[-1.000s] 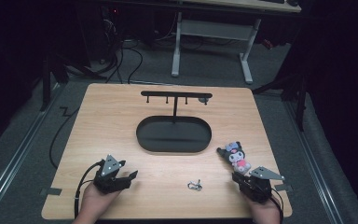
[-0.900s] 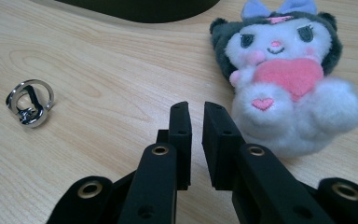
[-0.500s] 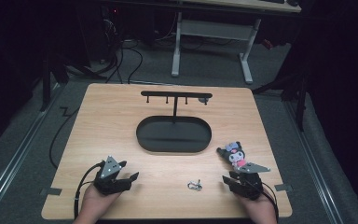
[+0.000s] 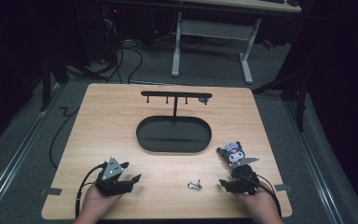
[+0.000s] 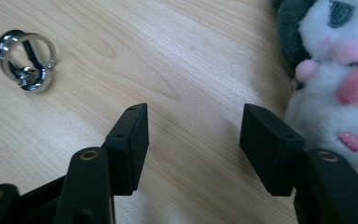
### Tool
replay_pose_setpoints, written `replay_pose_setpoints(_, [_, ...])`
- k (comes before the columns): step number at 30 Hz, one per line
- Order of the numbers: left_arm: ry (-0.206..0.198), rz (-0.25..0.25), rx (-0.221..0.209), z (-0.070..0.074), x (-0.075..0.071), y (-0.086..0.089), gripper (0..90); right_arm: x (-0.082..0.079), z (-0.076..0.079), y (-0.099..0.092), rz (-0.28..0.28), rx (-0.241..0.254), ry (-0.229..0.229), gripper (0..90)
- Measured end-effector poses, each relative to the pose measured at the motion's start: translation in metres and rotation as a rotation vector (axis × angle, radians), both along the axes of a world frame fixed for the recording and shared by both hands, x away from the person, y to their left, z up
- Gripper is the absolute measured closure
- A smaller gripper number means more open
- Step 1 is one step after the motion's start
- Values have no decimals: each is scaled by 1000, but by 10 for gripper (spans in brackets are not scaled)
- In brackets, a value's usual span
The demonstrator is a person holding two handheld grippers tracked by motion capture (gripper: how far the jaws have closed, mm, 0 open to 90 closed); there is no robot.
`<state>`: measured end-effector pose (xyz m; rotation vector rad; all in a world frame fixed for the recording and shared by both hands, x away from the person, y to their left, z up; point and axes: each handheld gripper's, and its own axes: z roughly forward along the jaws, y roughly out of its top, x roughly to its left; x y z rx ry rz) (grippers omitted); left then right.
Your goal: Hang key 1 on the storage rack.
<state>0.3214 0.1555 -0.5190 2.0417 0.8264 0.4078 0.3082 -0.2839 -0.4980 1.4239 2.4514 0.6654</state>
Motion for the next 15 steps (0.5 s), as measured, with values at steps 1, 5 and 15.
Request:
replay_pose_setpoints(1, [2, -2, 2, 0, 0, 0, 333, 1, 3, 0, 4, 2, 11, 418])
replay_pose_setpoints(5, [-1, -1, -2, 0, 0, 0, 333, 6, 14, 2, 23, -8, 43, 400])
replay_pose_setpoints(15, [1, -13, 6, -1, 0, -2, 334, 18, 29, 14, 79, -94, 193, 349])
